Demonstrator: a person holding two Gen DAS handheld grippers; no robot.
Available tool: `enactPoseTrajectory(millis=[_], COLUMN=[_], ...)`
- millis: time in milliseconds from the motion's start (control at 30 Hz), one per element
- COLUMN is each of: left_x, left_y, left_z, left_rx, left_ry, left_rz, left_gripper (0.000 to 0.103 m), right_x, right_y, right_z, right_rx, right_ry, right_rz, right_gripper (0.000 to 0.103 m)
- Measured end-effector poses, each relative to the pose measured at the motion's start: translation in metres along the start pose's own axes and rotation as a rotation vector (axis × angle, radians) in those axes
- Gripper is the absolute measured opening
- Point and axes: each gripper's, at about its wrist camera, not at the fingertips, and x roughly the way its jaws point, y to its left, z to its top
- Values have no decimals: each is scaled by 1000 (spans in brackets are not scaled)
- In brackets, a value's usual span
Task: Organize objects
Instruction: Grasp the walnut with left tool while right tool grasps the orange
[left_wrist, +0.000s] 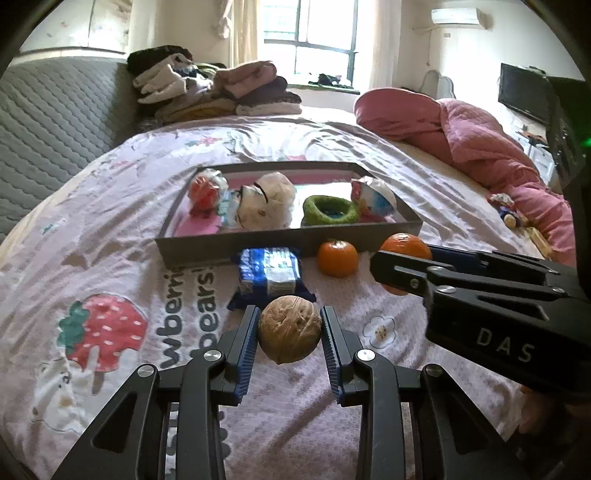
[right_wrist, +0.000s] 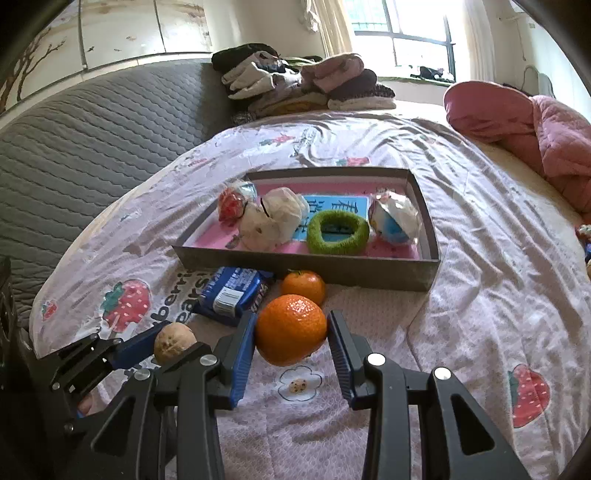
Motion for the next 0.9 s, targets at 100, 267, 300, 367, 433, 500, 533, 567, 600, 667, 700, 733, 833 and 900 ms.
enactPoseTrajectory(millis=[100, 267, 300, 367, 433, 500, 533, 567, 600, 667, 700, 733, 833, 900], left_x=[-7, -20, -21, -26, -30, -35, -37, -39, -41, -45, -47, -49, -54, -57], left_y=[2, 4, 4, 3, 3, 3, 3, 3, 4, 5, 5, 5, 4, 4], left_z=[4, 10, 11, 13, 15, 17, 18, 19, 20, 22, 23, 24, 27, 28], left_rx=[-6, -12, -13, -14, -12, -15, -15, -16, -18, -23, -24, -23, -21, -23], left_ry=[-11, -35, -38, -45, -52, -59, -63, -67, -70, -75, -77, -80, -92, -96], left_rz=[15, 31, 32, 38, 43, 50, 52, 57, 63, 67, 72, 78, 93, 98], left_gripper=[34, 34, 34, 34, 34, 34, 34, 34, 34, 34, 34, 34, 34, 34], right_x=[-8, -19, -22, -26, -31, -36, -38, -41, -43, -48, -50, -53, -60, -64], right_y=[3, 7, 7, 9, 11, 12, 13, 13, 14, 14, 14, 14, 15, 16], right_z=[2, 6, 7, 8, 9, 10, 11, 11, 12, 12, 13, 13, 15, 16], right_rx=[-7, -13, -15, -17, -22, -25, -27, -30, -32, -33, -34, -32, -32, -38], right_ry=[-16, -38, -42, -51, -60, -70, -75, -80, -85, -95, -100, -108, -123, -135], right_rz=[-1, 4, 5, 4, 4, 4, 3, 0, -1, -3, -2, -2, -1, -7], right_gripper=[39, 39, 39, 39, 39, 39, 39, 39, 39, 39, 39, 39, 39, 39])
